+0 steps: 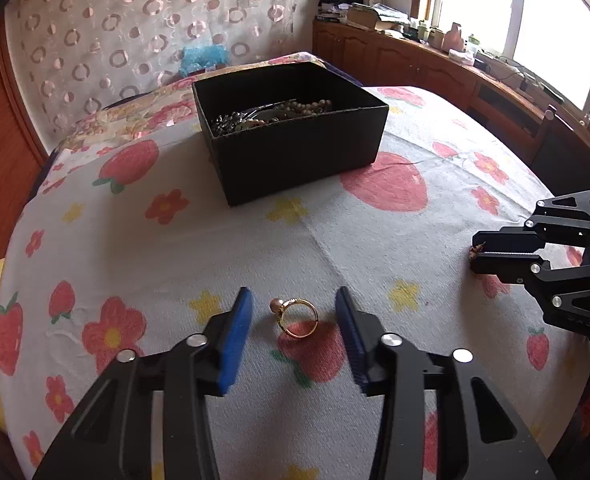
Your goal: Organize jewelry
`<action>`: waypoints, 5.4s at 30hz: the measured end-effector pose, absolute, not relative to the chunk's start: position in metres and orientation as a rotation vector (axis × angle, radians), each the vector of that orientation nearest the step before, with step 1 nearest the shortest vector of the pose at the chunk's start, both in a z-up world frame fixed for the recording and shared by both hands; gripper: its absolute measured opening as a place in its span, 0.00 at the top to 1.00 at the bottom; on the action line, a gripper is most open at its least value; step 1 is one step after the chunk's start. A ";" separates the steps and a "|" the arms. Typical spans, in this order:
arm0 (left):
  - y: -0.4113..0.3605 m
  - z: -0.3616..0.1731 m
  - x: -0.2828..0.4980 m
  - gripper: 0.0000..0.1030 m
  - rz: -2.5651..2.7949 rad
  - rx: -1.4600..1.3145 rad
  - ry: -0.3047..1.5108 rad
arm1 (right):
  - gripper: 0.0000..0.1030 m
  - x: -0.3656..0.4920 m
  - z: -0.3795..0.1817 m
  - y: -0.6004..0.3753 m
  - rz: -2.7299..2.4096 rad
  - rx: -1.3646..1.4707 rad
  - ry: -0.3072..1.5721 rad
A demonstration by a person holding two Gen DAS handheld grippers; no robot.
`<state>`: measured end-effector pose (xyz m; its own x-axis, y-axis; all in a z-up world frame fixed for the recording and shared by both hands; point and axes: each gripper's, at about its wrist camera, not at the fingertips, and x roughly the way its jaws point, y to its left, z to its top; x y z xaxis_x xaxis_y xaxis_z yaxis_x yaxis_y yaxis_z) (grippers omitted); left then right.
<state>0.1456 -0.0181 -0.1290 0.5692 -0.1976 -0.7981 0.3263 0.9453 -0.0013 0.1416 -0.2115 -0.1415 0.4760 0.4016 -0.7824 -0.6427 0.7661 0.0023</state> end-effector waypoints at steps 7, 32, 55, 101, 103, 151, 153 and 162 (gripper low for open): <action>-0.016 -0.129 0.140 0.78 -0.323 0.172 0.902 | 0.84 0.142 -0.141 -0.212 0.648 -0.308 0.863; -0.002 -0.081 0.156 0.78 -0.283 0.096 0.757 | 0.84 0.205 -0.066 -0.184 0.643 -0.276 0.702; 0.009 -0.058 0.193 0.78 -0.266 0.044 0.719 | 0.83 0.288 -0.066 -0.165 0.616 -0.119 0.783; 0.002 -0.043 0.169 0.07 -0.093 -0.013 0.637 | 0.04 0.207 -0.051 -0.237 0.412 -0.030 0.604; 0.002 -0.041 0.162 0.07 -0.087 -0.008 0.631 | 0.02 0.202 -0.051 -0.235 0.403 -0.037 0.604; 0.008 -0.016 0.087 0.07 -0.031 -0.018 0.552 | 0.02 0.130 -0.035 -0.236 0.336 0.002 0.493; 0.007 -0.016 0.086 0.07 -0.031 -0.017 0.551 | 0.02 0.130 -0.034 -0.237 0.335 0.005 0.491; 0.007 -0.016 0.087 0.07 -0.034 -0.018 0.556 | 0.02 0.130 -0.035 -0.237 0.339 0.005 0.494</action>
